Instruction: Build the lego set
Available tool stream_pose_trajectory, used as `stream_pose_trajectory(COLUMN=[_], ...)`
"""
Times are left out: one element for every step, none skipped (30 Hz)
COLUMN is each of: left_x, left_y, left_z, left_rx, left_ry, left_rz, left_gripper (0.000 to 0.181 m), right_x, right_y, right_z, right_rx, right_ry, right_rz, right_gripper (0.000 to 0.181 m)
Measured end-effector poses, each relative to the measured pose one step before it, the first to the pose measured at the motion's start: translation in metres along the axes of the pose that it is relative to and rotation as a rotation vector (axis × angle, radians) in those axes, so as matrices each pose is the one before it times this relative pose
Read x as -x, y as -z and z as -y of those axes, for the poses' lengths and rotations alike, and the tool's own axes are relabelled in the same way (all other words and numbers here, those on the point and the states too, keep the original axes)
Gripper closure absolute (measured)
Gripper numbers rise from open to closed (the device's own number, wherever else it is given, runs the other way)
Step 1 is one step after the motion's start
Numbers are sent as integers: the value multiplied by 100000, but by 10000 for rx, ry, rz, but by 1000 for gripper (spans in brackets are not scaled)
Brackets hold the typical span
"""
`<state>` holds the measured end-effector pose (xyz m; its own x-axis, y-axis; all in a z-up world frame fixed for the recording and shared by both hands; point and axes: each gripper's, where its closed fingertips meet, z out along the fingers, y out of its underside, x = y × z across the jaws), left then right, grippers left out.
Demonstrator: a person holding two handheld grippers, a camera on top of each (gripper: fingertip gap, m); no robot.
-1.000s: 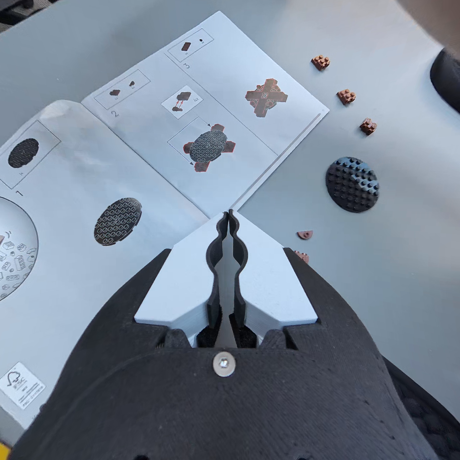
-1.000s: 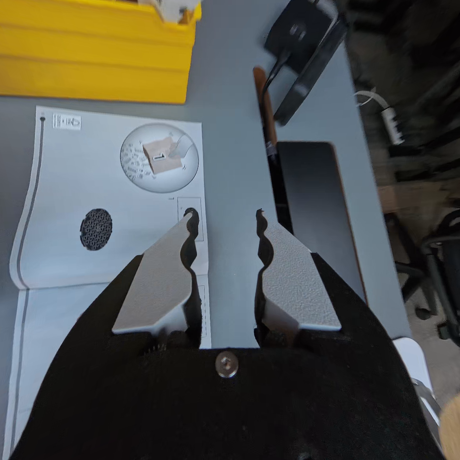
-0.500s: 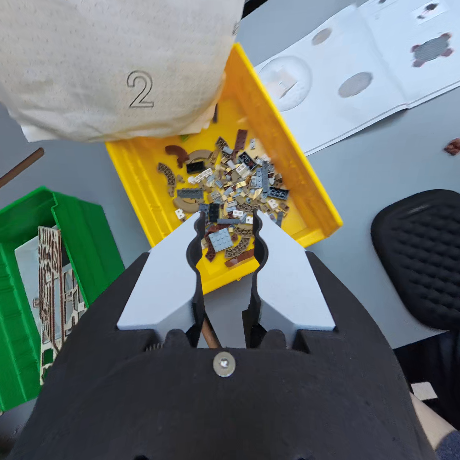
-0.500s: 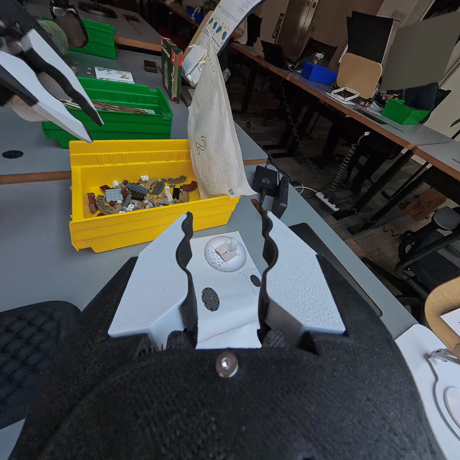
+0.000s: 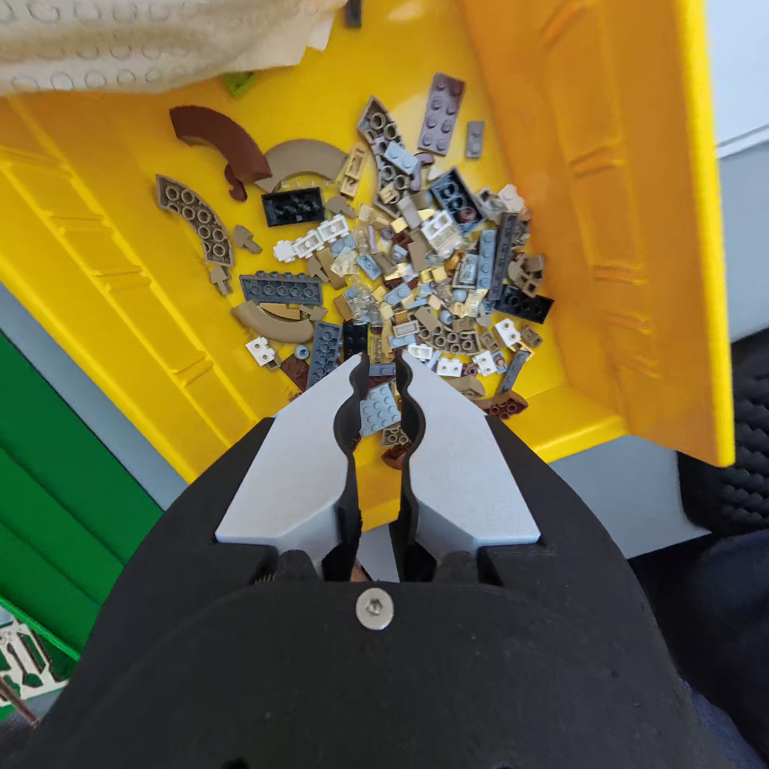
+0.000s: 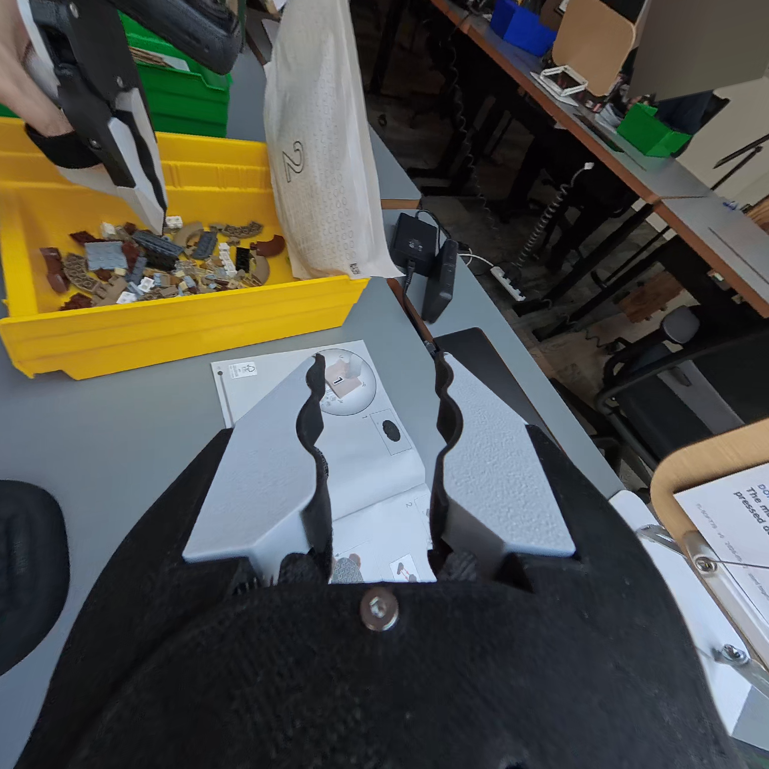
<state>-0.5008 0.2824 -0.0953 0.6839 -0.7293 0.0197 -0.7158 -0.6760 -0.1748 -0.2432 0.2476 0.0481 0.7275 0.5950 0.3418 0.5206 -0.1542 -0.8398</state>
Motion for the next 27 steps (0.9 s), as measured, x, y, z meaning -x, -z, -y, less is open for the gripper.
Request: stream_pose_trajectory(left_x=[699, 370, 132, 84, 56, 38, -113, -379, -632, -800, -744, -537, -200, 204, 192, -97, -161, 76, 468, 709, 628, 72, -712, -1086, -856, -345, 56], left_y=[-401, -198, -35, 69, 86, 1, -129, -267, -371, -460, -515, -522, -485, -336, -192, -92, -50, -6, 70, 184, 265, 290, 213, 78, -124, -288, -384], left_z=[88, 459, 773, 976, 998, 913, 853, 737, 567, 449, 336, 151, -57, -254, -306, -224, -102, -80, -264, -594, -805, -831, -803, -888, -986, -990, -838], left_rx=[121, -130, -350, -466, -501, -450, -407, -343, -243, -180, -129, -26, 82, 176, 239, 154, 62, 41, 136, 306, 393, 354, 302, 373, 478, 542, 508], left_ry=[379, 261, 109, 20, 33, 46, 5, -16, -51, -172, -290, -422, -480, -375, -327, -327, -264, -114, 106, 294, 339, 268, 200, 159, 101, -7, -108], left_rz=[138, -20, -107, -100, -91, -99, -187, -343, -499, -610, -567, -422, -162, 162, 234, 113, 50, 122, 268, 374, 333, 38, -397, -593, -424, -81, 166], left_gripper=[171, 171, 171, 171, 171, 171, 170, 169, 170, 171, 172, 174, 175, 176, 176, 176, 175, 175, 175, 174, 173, 170, 170, 169, 166, 163, 161], right_x=[-197, 255, 220, -92, -350, -392, -251, -72, -40, -5, 29, 5, -97, -119, -118, -132, -116, -98, -90, -107, -75, -65, -66, -88, -79, -34, -24], right_y=[-61, -70, -85, -61, -7, 55, 79, 100, 115, 119, 113, 110, 101, 101, 73, 64, 52, 57, 37, 54, 48, 54, 37, 35, 13, -9, -24], right_z=[107, 117, 12, -177, -271, -232, -115, -29, 100, 167, 133, 90, 17, -45, -47, -43, -27, -30, -24, -31, -34, -20, -36, -46, -48, -56, -56], right_rx=[-93, -141, -82, 54, 145, 110, 52, 8, -59, -83, -66, -39, 6, 33, 28, 8, -4, -13, -7, 6, 10, 1, 5, 14, 18, 17, 18], right_ry=[-101, -107, -84, -17, 65, 113, 89, 25, -27, -37, -9, 33, 52, 61, 62, 40, 5, -13, -15, -9, 12, 34, 45, 34, 20, 9, 0], right_rz=[-28, 214, 187, -7, -178, -221, -136, -30, -2, 7, 18, -12, -63, -78, -61, -47, -31, -12, -10, -25, -26, -22, -23, -41, -29, -10, 1], right_gripper=[128, 129, 130, 130, 130, 130, 130, 130, 130, 130, 131, 131, 131, 131, 131, 131, 131, 131, 132, 132, 132, 132, 132, 132, 132, 133, 133])
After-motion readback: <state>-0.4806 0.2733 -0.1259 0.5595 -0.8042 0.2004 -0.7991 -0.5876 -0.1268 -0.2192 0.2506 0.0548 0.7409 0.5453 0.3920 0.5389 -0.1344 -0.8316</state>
